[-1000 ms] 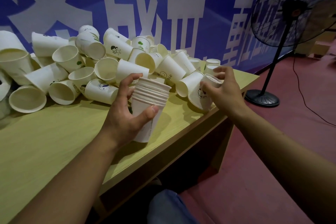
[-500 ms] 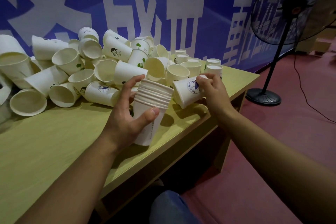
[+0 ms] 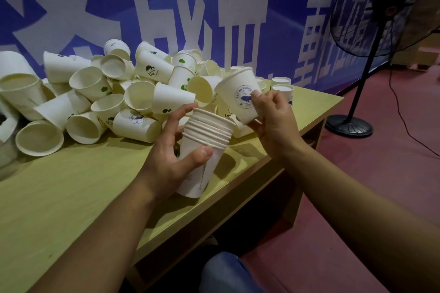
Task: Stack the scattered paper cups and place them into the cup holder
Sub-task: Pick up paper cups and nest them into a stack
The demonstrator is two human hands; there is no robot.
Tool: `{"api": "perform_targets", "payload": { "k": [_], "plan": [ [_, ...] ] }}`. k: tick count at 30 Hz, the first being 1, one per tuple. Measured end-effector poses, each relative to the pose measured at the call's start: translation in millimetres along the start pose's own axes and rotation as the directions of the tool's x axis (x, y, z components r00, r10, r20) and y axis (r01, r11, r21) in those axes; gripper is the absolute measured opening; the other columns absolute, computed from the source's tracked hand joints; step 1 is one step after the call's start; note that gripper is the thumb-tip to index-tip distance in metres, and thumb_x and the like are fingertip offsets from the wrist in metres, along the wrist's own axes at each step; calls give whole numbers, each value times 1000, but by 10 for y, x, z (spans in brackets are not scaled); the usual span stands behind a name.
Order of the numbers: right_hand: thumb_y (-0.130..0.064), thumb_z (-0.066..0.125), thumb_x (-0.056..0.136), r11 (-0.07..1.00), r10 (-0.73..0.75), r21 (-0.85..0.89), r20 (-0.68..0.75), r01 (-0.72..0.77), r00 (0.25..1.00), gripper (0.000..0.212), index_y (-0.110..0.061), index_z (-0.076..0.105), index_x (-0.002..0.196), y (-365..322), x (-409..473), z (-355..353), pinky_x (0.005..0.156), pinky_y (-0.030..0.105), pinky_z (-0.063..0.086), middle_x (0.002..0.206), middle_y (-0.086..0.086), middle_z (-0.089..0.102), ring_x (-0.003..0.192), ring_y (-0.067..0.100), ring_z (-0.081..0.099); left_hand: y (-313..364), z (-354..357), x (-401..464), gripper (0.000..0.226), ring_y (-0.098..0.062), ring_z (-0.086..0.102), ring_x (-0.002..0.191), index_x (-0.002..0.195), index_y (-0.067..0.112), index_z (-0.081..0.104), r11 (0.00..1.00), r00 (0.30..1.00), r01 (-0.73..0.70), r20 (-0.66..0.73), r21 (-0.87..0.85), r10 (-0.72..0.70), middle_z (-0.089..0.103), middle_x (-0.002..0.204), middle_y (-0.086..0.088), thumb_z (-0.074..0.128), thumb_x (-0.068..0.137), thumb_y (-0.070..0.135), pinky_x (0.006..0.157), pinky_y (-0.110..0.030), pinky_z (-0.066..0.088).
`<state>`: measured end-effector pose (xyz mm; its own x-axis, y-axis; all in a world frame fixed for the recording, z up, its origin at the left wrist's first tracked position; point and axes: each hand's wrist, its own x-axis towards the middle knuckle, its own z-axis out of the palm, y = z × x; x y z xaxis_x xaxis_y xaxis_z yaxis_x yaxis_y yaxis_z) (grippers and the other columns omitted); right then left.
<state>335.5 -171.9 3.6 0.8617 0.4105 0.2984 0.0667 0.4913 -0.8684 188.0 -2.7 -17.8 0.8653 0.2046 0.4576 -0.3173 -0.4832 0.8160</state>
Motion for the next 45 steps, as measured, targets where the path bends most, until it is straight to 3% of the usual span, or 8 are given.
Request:
{"api": "perform_targets", "payload": {
  "k": [11,17,21,25,30,34,39,45],
  "plan": [
    [-54,68,74,923,-191,-318,111,217,975,80,-59,20,138,14,-36,359,88,44,59,139,5,44,116,26,60,-25,7,12,92,-4,52,129,153,51,23,1000,998,-13,65,-27,14,49,144,20,67,72,54,103,-32,45],
    [-37,64,85,888,-141,-387,286,249,948,68,-49,30,143,-7,-120,459,72,22,58,125,-10,45,101,12,61,-29,19,19,106,-6,61,119,156,50,6,1000,998,-19,54,-20,20,54,138,12,67,70,56,92,-25,53],
    [-50,61,86,861,-143,-434,295,265,945,43,-50,51,129,60,-157,452,82,32,59,129,-2,49,106,17,61,-37,-2,18,106,-12,59,121,150,60,-2,1000,996,-11,-85,22,12,46,148,3,67,69,62,97,-41,52],
    [-38,57,96,753,-180,-550,355,361,917,25,-48,60,119,77,-216,364,87,18,52,127,-8,49,105,5,54,-26,-16,38,100,-1,54,117,149,59,5,994,971,-18,-234,107,43,36,149,12,66,71,61,86,-26,51],
    [-16,63,91,257,-267,-873,349,415,898,42,-35,61,128,37,-37,128,105,36,39,134,-8,53,126,14,42,-60,-40,65,88,-15,62,109,140,56,21,1000,945,-6,-326,18,11,47,141,-1,68,66,62,74,-18,54],
    [-30,60,94,-126,-71,-928,360,350,930,46,-35,49,139,20,89,-15,115,50,17,153,-10,41,148,19,19,-32,-40,54,87,-9,65,102,141,54,25,998,946,-18,-325,-56,-2,53,135,-4,69,67,59,73,-16,54],
    [-35,66,91,-280,77,-875,390,396,917,60,-37,39,144,4,138,-59,114,52,14,153,-8,39,144,19,29,-54,-43,37,89,-23,66,104,147,46,28,991,974,-36,-226,-131,5,58,128,-5,68,68,53,81,-36,57],
    [-44,70,86,-408,121,-805,421,432,899,70,-35,38,147,-48,178,-102,113,51,20,149,2,34,138,28,27,-58,-48,20,83,-20,64,109,142,54,32,993,981,-35,-194,-112,13,58,130,-1,69,68,52,85,-33,56]
  ]
}}
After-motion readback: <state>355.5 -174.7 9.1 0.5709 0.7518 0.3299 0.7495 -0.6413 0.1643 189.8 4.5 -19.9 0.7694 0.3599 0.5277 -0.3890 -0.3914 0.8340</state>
